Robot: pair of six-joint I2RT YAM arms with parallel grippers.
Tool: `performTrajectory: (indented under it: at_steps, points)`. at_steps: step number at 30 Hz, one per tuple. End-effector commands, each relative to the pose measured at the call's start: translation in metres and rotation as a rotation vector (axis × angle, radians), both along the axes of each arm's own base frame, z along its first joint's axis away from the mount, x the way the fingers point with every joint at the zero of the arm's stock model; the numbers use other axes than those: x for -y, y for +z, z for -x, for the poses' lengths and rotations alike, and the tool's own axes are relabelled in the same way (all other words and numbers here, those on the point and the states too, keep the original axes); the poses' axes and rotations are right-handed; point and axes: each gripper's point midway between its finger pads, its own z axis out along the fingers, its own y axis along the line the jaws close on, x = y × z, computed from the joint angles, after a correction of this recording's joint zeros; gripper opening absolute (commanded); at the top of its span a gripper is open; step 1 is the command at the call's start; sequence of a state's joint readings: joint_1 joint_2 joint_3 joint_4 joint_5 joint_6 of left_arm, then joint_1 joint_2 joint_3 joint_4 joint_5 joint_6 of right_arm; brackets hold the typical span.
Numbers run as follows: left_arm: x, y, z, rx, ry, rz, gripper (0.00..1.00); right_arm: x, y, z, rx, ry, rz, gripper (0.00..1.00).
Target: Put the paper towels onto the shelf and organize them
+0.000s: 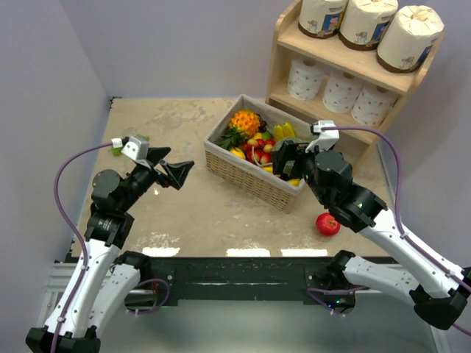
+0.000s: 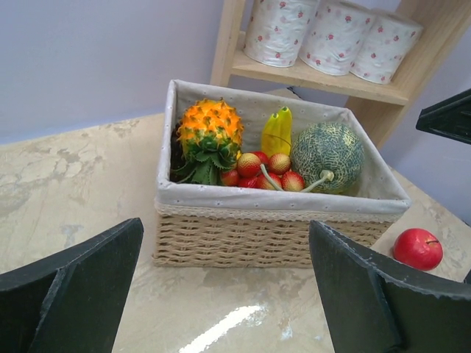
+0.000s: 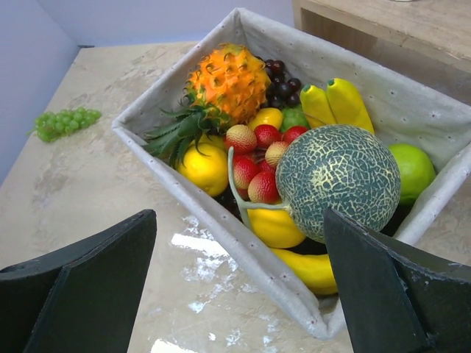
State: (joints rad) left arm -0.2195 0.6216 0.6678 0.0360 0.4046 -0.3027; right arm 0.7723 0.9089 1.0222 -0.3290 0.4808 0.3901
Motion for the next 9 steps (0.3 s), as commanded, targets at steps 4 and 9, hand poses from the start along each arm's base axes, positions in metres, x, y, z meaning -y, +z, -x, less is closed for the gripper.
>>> performTrajectory:
  at_steps: [4, 9]
  points:
    - [-0.0013, 0.0095, -0.0007, 0.044, 0.011, -0.006, 1.00, 0.0024, 0.0120, -0.0043, 0.038, -0.029, -0.034, 0.99]
    - [-0.0015, 0.0099, -0.0006, 0.046, 0.012, -0.006, 1.00, 0.0025, 0.0140, -0.0036, 0.040, -0.029, -0.041, 0.99]
